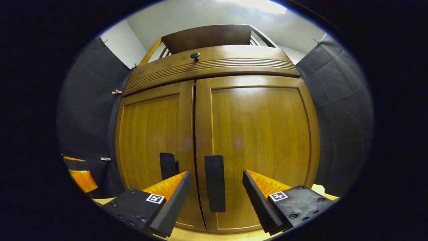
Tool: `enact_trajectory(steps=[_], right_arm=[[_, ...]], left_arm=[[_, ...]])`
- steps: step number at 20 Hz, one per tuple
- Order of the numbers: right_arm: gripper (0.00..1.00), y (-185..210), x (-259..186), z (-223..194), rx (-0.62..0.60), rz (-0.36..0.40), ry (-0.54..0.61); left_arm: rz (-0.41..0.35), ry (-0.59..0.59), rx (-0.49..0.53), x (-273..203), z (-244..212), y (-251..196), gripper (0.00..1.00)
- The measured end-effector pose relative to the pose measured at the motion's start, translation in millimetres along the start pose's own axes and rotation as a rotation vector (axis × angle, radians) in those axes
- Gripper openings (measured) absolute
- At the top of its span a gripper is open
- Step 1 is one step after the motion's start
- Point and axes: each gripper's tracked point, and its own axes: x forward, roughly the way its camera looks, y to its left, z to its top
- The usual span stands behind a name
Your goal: Open the right door of the double-door shoe cabinet with the right hand, and open the left door with the left hand.
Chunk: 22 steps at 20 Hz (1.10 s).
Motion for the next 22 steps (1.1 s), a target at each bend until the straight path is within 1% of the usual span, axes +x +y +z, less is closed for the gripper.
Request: enact_trajectory(steps=[1, 2, 3, 4, 6, 8, 10, 11, 12, 13, 16, 17, 18, 19, 20, 22], right_arm=[[0.97, 0.1, 3.5, -5.5, -0.009, -0.003, 0.008], [0.91, 1.0, 7.3, -10.5, -0.020, -0.004, 0.009], [0.92, 0.7, 11.9, -14.3, -0.036, -0.015, 0.005], [0.82, -0.6, 14.2, -15.1, -0.050, -0.024, 0.002], [0.75, -2.9, 21.7, -17.7, -0.061, -0.037, -0.002], [0.67, -4.6, 25.3, -20.3, -0.062, -0.051, 0.004], [0.52, -4.0, 27.1, -26.1, -0.064, -0.058, 0.016], [0.48, -1.9, 30.6, -27.1, -0.065, -0.048, 0.021], [0.43, -2.5, 23.3, -21.0, -0.070, -0.057, 0.021], [0.39, -2.4, 30.4, -28.2, -0.079, -0.060, 0.015], [0.26, -2.5, 28.4, -27.5, -0.080, -0.058, 0.020], [0.25, -2.8, 28.0, -27.0, -0.077, -0.050, 0.020], [0.21, 0.0, 29.4, -29.9, -0.058, -0.046, 0.030], [0.09, 1.2, 29.0, -28.3, -0.066, -0.041, 0.021], [0.13, -1.6, 22.6, -25.6, -0.071, -0.037, 0.020], [0.13, -1.4, 15.4, -26.1, -0.064, -0.021, 0.025]], left_arm=[[0.002, 0.002, -0.004, -0.6, -1.4, 1.9, 0.92], [0.007, 0.003, -0.005, -1.3, -1.2, 4.8, 0.92], [0.016, 0.004, -0.004, -2.5, -3.1, 8.6, 0.92], [0.027, 0.009, -0.002, -2.8, -4.4, 12.9, 0.92], [0.047, 0.021, 0.005, -4.5, -8.9, 19.2, 0.94], [0.061, 0.031, 0.007, -6.7, -12.9, 24.4, 0.92], [0.071, 0.048, 0.011, -9.5, -17.6, 28.7, 0.94], [0.079, 0.051, 0.016, -10.3, -18.6, 31.7, 0.94], [0.085, 0.054, 0.022, -11.1, -18.6, 33.3, 0.94], [0.087, 0.056, 0.026, -11.9, -18.5, 33.4, 0.94], [0.083, 0.060, 0.032, -16.9, -17.5, 33.5, 0.94], [0.084, 0.057, 0.030, -18.7, -16.9, 33.9, 0.94], [0.084, 0.054, 0.029, -19.8, -15.6, 34.0, 0.94], [0.082, 0.053, 0.029, -21.9, -15.5, 33.9, 0.92], [0.080, 0.051, 0.033, -23.4, -14.6, 33.8, 0.92], [0.084, 0.045, 0.036, -26.5, -12.5, 34.7, 0.94]])
